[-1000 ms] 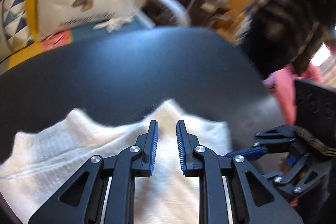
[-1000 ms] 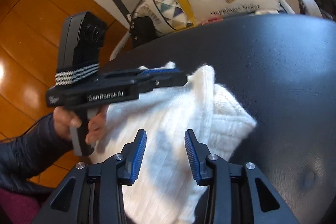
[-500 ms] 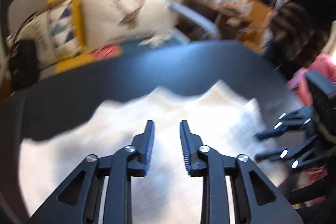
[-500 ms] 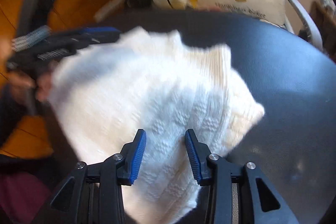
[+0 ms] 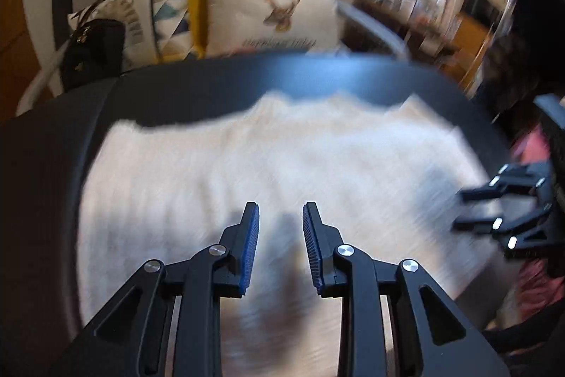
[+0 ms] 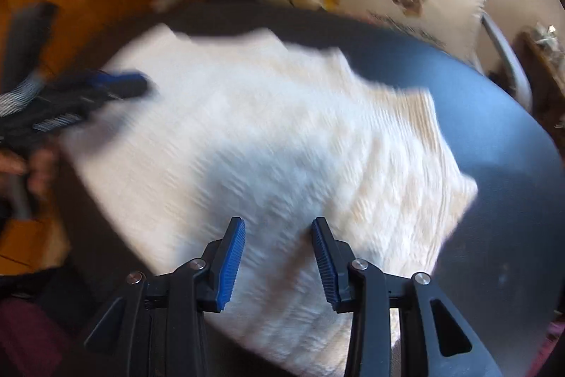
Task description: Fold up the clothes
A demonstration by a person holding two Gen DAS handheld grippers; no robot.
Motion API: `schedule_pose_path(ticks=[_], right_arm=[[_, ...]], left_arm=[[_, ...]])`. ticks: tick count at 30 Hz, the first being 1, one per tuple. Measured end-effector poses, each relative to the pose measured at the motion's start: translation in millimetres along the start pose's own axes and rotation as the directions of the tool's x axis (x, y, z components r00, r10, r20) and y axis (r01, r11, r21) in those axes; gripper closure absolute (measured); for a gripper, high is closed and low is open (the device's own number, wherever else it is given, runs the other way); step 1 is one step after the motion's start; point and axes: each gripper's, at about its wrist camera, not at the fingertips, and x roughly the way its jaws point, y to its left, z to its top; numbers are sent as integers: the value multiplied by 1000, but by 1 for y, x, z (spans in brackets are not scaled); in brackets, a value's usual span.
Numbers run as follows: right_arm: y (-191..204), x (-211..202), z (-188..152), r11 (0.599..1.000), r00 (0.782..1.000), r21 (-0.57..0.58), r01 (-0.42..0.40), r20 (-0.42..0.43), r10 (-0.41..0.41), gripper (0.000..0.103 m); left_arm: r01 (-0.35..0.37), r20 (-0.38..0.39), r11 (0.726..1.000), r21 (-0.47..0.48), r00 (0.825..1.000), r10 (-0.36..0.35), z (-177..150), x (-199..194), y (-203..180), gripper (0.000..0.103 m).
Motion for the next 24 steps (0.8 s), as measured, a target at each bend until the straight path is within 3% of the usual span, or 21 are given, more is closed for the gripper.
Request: schedule_pose_path(ticks=[4,7,9,13,14,17,20,24], right_arm=[[3,-13,-3,997,999,76,-9,46,6,64],[20,-34,-7,994,990,67,-92,111,84,63],[34,-33,-7,993,987,54,-109,125,102,63],[55,20,-2,996,997,56,-68,22,67,63],[57,29,-5,998,999,57,-38,-8,38,63],[59,21,-3,994,999,95,-49,18,48,63],[78,1,7,995,992,55,-89,91,84,63],[118,7,19,992,987,-39,-119,105,122,63]], left_arm=[[0,7,1000,-16,1000,0,-21,-18,13,75],[30,39,999,-22,999,-29,-38,-37,16,75],[17,16,999,-34,1000,-16,-50,-34,20,75],[-36,-59,997,-74,998,32,-73,-16,32,75],[-18,-48,995,-103,999,13,-76,-18,37,75],[49,9,987,-153,999,-48,-79,-38,43,75],[84,67,984,-155,995,-75,-86,-56,45,75],[20,19,981,-191,1000,-17,-102,-45,57,75]])
